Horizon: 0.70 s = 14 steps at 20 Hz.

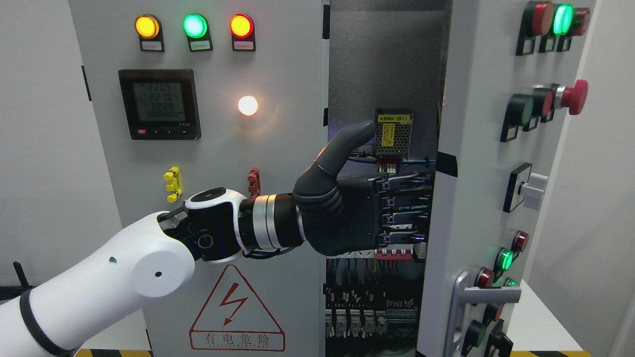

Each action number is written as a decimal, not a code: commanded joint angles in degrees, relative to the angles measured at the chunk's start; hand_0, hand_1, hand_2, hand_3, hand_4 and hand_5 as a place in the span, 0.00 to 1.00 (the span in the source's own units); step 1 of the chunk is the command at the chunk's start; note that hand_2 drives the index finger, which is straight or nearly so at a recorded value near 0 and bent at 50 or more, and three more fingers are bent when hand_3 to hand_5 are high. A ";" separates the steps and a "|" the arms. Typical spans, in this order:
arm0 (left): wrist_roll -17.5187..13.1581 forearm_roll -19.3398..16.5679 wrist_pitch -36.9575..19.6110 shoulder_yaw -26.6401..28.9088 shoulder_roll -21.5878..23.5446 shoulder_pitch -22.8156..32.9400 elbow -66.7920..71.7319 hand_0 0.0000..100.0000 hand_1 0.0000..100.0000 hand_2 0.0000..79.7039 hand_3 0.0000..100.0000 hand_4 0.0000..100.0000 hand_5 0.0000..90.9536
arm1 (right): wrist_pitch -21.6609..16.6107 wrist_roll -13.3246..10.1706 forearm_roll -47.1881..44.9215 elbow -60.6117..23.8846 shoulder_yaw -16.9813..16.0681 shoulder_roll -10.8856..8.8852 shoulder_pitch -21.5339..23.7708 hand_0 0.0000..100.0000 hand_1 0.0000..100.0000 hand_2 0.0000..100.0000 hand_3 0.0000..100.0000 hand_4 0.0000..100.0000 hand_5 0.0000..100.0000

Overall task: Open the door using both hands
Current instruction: 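Insert the left hand into the gap behind the ajar door's edge, then push the button-panel door open with the left hand, swinging it away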

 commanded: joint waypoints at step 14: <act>11.57 -6.14 -0.11 0.21 -18.64 -0.14 0.38 0.00 0.00 0.00 0.00 0.00 0.00 | 0.00 -0.01 0.00 0.00 -1.06 0.05 -0.03 0.39 0.00 0.00 0.00 0.00 0.00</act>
